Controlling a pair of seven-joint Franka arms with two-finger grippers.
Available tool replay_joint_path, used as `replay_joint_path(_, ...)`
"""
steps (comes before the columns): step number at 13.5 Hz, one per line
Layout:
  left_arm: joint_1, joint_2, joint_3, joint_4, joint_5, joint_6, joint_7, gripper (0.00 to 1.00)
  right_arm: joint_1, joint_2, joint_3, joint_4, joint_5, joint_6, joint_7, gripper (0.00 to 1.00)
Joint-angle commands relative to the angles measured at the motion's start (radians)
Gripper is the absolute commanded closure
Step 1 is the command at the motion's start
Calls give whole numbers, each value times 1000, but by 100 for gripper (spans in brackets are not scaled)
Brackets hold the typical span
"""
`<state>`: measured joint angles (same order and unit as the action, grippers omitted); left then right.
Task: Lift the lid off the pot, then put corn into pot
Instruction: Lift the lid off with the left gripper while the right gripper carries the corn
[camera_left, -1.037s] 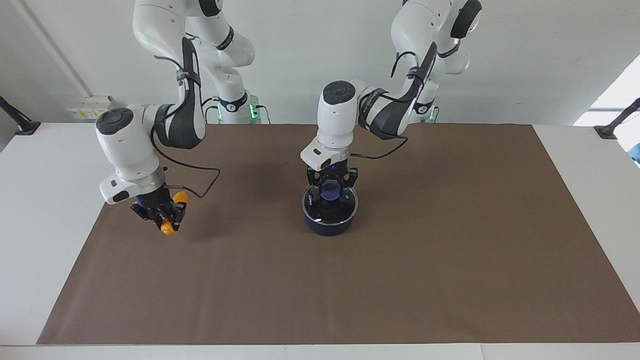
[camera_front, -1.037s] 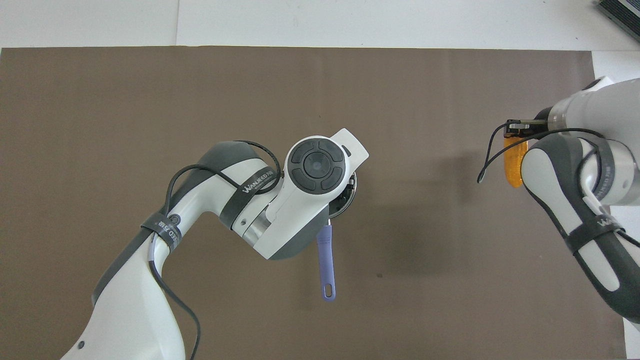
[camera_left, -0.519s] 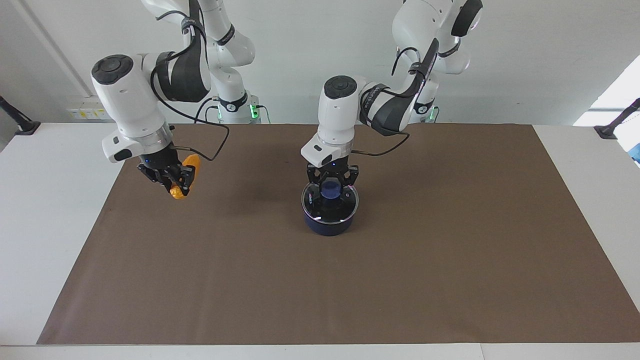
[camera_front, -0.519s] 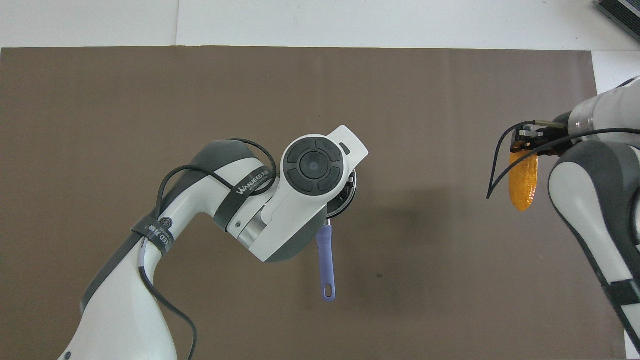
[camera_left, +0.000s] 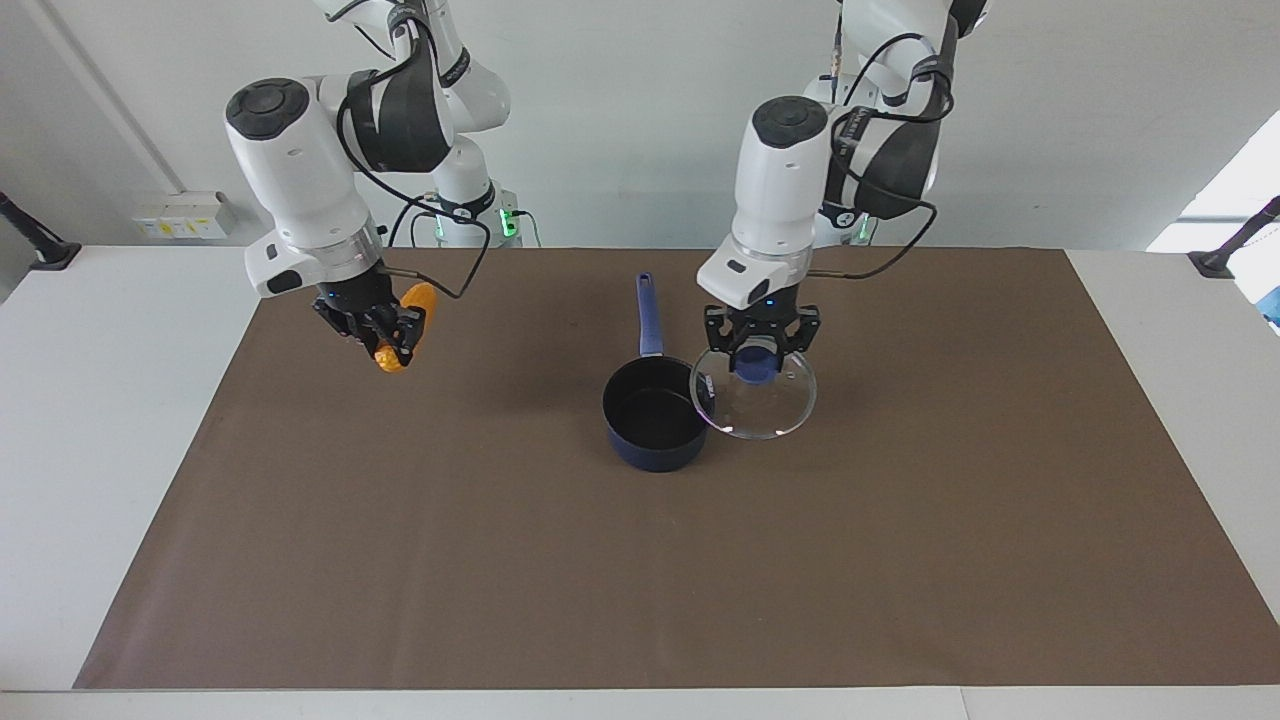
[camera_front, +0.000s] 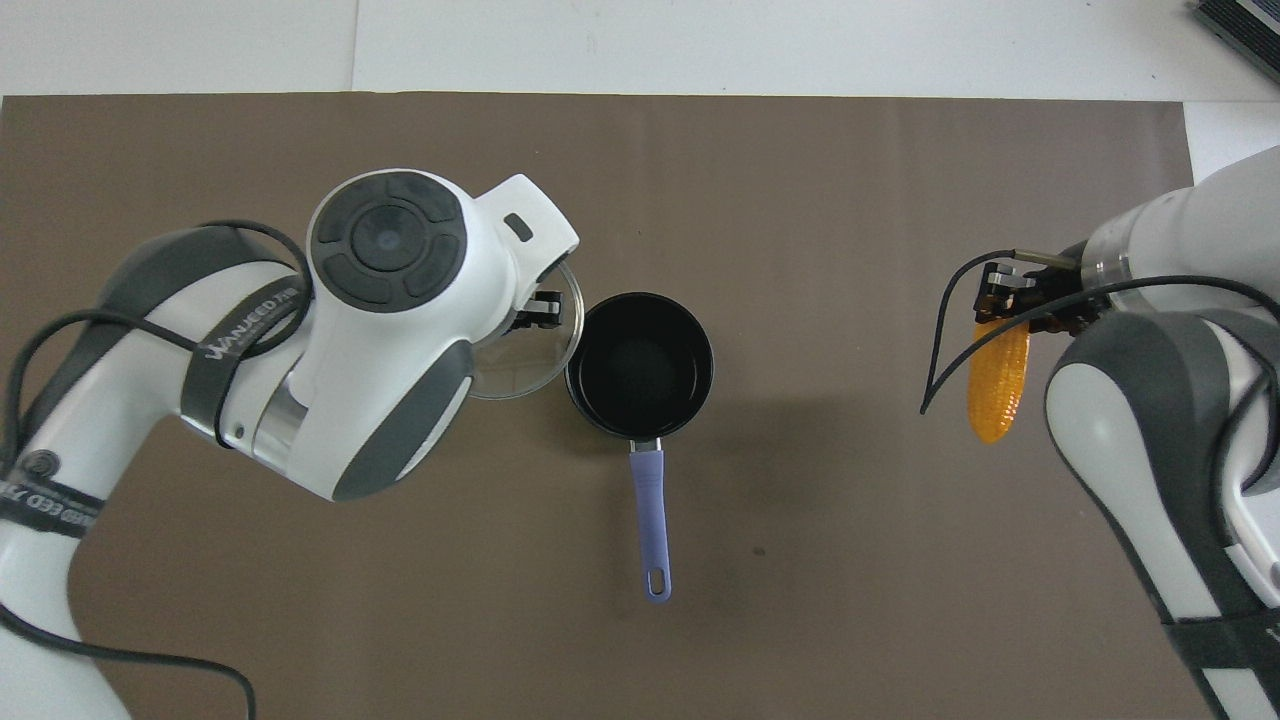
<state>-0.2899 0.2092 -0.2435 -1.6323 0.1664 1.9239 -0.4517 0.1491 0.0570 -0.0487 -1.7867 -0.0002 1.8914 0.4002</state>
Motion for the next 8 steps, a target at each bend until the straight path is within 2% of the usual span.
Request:
replay_joint_path(1, 95, -44, -11, -80, 1, 33, 112, 100, 94, 13, 4, -20, 3, 75, 188, 100)
replay_joint_path(6, 263, -48, -11, -144, -76, 128, 341, 100, 257, 110, 6, -11, 23, 317, 552, 100)
replay_joint_path(8, 326, -48, -11, -149, -111, 135, 445, 100, 306, 150, 7, -5, 23, 397, 626, 100)
